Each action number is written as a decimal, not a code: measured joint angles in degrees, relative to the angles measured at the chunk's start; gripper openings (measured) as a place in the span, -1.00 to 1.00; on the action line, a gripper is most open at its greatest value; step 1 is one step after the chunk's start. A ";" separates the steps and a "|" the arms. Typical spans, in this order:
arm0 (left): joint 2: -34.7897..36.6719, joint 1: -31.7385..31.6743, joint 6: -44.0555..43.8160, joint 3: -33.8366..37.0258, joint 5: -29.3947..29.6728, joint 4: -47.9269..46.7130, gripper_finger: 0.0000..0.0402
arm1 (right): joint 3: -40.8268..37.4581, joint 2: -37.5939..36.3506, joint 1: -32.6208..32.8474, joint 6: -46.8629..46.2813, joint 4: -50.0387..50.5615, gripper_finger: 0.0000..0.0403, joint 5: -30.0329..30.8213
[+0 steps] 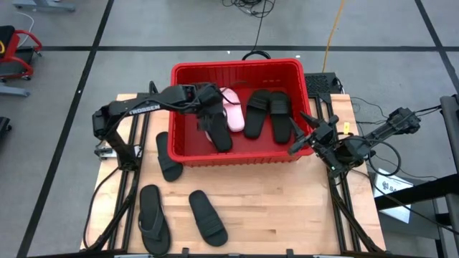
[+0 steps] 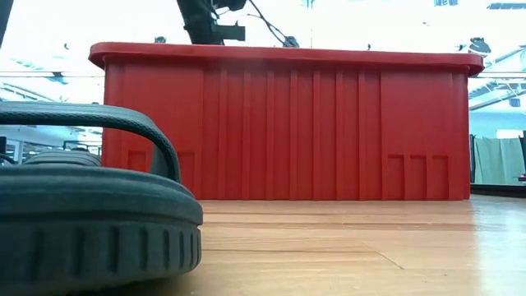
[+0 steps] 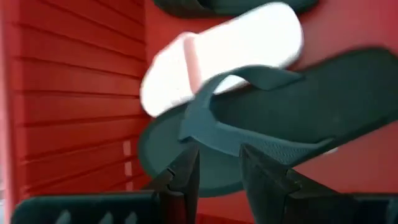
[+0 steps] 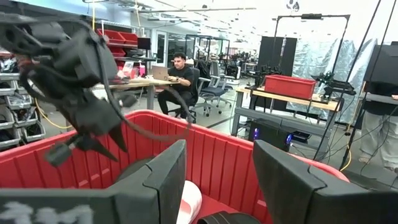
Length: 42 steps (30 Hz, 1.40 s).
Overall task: Pick and place slides into bin
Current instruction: Put the black slipper into the red bin
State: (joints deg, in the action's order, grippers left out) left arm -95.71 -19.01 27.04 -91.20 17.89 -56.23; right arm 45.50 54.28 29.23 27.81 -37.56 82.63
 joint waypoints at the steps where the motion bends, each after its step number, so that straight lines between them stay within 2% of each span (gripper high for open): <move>1: 0.80 0.05 -0.73 0.00 -0.08 0.33 -0.46 | 0.02 -0.05 0.02 0.21 0.04 -0.13 0.00; 13: 7.52 1.12 -9.87 0.02 -1.89 0.26 -0.46 | 0.00 -0.20 0.02 0.40 0.07 -0.13 -0.06; 19: 11.89 7.28 -24.85 0.02 -2.38 -4.41 -0.46 | 0.00 -0.20 0.90 4.60 0.09 -0.13 -0.13; 27: 13.79 23.84 -47.46 0.02 -2.43 -16.77 -0.46 | 0.00 -0.20 4.15 7.79 0.09 -0.13 -0.17; 32: 13.78 36.76 -67.89 0.02 -5.92 -22.22 -0.46 | 0.00 -0.20 6.55 7.80 0.09 -0.13 -0.17; 36: 13.32 47.13 -85.38 0.02 -8.76 -22.76 -0.46 | 0.00 -0.18 7.75 7.45 0.09 -0.13 -0.20; 42: 12.75 60.50 -111.66 0.04 -9.33 -22.94 -0.46 | 0.00 -0.18 9.37 7.37 0.09 -0.13 -0.17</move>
State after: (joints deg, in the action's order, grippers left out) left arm -82.97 41.49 -84.62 -91.15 8.56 -79.17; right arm 45.50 54.11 38.60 35.18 -37.47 82.46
